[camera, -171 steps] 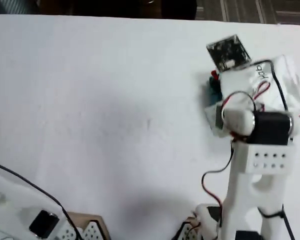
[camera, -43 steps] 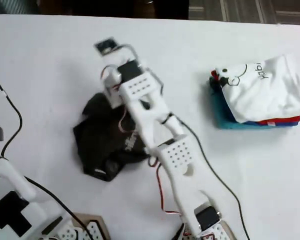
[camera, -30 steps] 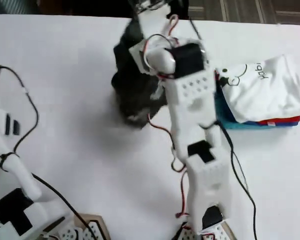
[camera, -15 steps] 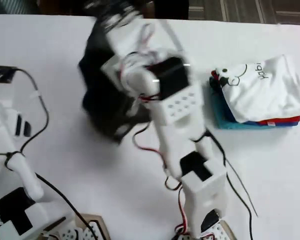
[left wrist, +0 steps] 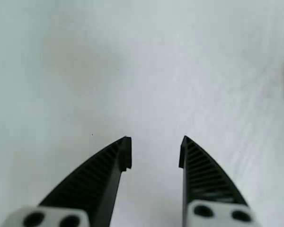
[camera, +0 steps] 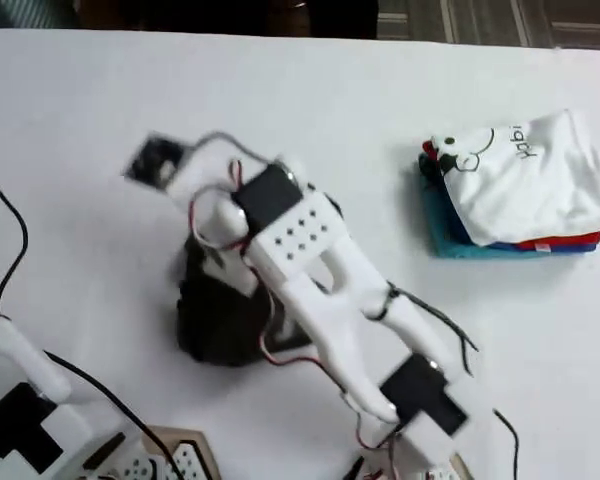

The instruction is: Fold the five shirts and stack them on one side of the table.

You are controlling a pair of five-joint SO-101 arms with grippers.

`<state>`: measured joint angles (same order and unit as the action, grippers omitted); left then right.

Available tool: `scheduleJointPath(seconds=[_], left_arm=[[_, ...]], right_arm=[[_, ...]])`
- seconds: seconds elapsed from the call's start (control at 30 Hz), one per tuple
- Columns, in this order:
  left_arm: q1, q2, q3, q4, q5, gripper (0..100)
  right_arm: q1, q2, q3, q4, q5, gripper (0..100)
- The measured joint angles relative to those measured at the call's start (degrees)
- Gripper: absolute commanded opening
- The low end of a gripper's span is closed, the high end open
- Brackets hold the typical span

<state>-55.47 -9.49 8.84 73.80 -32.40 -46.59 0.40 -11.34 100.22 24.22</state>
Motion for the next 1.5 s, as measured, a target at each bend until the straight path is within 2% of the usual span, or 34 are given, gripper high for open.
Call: scheduleJointPath(seconds=[0.17,0.3,0.43,0.6,0.73,0.93,1.07,1.3,1.5], left_arm=[[0.7,0.0,0.0,0.0,0.0,19],[2.7,0.0,0.0,0.0,0.0,18],[4.4,0.0,0.0,0.0,0.0,18],[4.8,0.0,0.0,0.0,0.0,18],[4.8,0.0,0.0,0.0,0.0,18],[4.8,0.0,0.0,0.0,0.0,18],[4.9,0.0,0.0,0.0,0.0,18],[5.5,0.0,5.8,-4.8,0.0,18],[5.5,0.0,8.8,-8.0,0.0,18]], right_arm=[[3.3,-9.1,14.2,0.0,1.2,15.6],[7.9,-13.0,17.8,-0.9,1.3,15.5],[10.0,-13.6,20.7,-6.2,0.9,15.6],[10.0,-13.6,27.4,-13.3,-6.8,15.8],[10.6,-13.6,33.1,-16.4,-9.1,15.8],[17.5,-13.7,34.0,-19.4,-10.3,15.9],[23.6,-13.7,34.4,-19.9,-14.2,15.9],[22.6,-5.6,34.3,-19.7,-15.5,15.9],[21.1,1.9,28.2,-18.1,-15.5,15.9]])
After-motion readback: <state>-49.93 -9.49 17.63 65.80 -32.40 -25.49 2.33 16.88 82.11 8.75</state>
